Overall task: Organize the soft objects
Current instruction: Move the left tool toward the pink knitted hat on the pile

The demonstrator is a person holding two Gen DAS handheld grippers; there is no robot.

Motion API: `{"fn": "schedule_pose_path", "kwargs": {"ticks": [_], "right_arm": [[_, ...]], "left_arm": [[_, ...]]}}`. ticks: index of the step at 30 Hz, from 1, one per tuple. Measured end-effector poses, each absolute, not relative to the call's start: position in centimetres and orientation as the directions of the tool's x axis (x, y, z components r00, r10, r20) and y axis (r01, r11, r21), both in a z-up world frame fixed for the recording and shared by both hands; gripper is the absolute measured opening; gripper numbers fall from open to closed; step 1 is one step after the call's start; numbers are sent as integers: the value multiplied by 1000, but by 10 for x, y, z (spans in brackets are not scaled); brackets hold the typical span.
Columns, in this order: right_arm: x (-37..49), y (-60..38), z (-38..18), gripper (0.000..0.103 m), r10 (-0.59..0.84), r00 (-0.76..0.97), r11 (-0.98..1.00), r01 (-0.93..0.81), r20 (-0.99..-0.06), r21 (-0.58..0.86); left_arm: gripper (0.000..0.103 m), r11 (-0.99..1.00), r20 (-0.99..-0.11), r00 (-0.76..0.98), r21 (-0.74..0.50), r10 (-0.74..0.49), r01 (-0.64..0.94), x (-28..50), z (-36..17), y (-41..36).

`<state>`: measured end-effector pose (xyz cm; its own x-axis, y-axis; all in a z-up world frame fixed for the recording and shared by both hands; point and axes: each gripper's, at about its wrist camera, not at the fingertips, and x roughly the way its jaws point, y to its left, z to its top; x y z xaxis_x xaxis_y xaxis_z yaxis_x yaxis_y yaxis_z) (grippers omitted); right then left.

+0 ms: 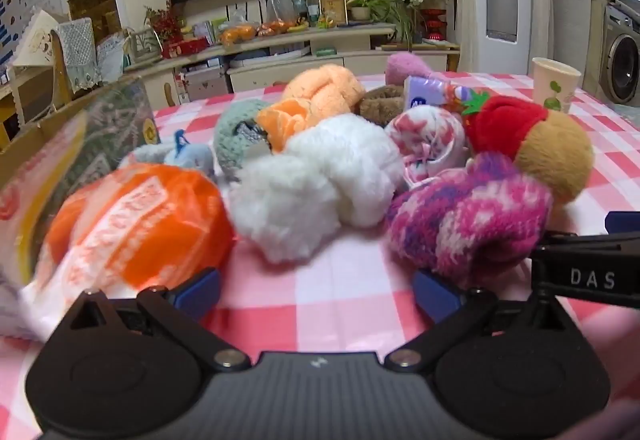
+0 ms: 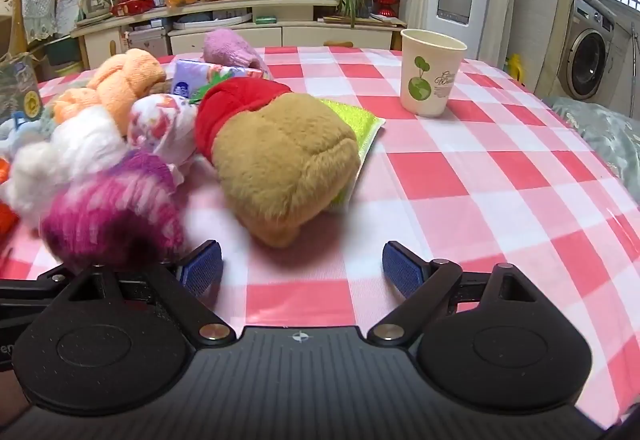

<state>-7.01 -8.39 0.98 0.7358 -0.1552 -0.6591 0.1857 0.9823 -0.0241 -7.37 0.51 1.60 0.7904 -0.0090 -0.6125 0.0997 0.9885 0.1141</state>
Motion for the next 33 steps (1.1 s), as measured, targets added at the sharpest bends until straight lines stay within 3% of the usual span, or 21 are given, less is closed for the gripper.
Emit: {"fn": "schedule_pose_path", "kwargs": {"ticks": [15, 33], "right_arm": [[-84, -80, 14, 103, -147, 779, 987, 158, -610, -37], [-112, -36, 25, 103, 102, 855, 993, -120, -508, -2]], "left_arm": [[102, 998, -546, 836, 8, -54, 70, -123, 68, 52], [102, 984, -482, 861, 17, 162, -176, -166, 106, 164]]}}
